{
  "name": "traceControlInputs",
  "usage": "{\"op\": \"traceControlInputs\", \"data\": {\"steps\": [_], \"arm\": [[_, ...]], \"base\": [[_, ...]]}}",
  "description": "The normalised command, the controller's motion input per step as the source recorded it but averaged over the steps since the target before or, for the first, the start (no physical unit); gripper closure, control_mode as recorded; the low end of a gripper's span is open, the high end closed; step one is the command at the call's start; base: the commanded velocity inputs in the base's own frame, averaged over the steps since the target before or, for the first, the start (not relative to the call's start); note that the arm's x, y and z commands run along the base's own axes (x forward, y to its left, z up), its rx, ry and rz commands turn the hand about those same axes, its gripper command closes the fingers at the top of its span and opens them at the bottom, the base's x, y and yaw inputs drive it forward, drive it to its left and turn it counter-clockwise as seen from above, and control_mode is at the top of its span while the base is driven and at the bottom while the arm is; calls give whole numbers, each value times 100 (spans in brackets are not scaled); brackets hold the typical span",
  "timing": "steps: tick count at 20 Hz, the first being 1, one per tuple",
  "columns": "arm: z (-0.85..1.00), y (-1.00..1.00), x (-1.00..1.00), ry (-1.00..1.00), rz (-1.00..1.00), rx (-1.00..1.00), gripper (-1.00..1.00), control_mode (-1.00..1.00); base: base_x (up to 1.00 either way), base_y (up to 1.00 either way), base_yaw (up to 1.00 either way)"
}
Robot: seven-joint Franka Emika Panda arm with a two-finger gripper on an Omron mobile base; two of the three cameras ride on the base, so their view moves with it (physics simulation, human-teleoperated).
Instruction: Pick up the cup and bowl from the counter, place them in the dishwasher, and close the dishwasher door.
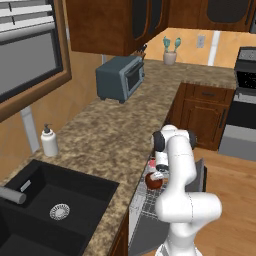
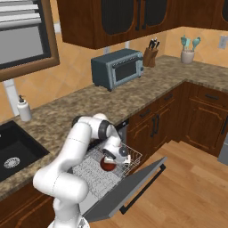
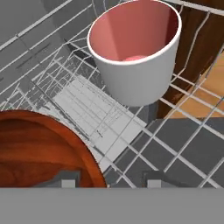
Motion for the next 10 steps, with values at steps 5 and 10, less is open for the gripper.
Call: {"op": "traceControlInputs", "data": {"steps": [5, 10], "arm": [[57, 1, -31, -14, 0, 0, -100, -100], [17, 7, -11, -1, 0, 0, -100, -100]], "base": [[0, 0, 0], [0, 0, 0]]}}
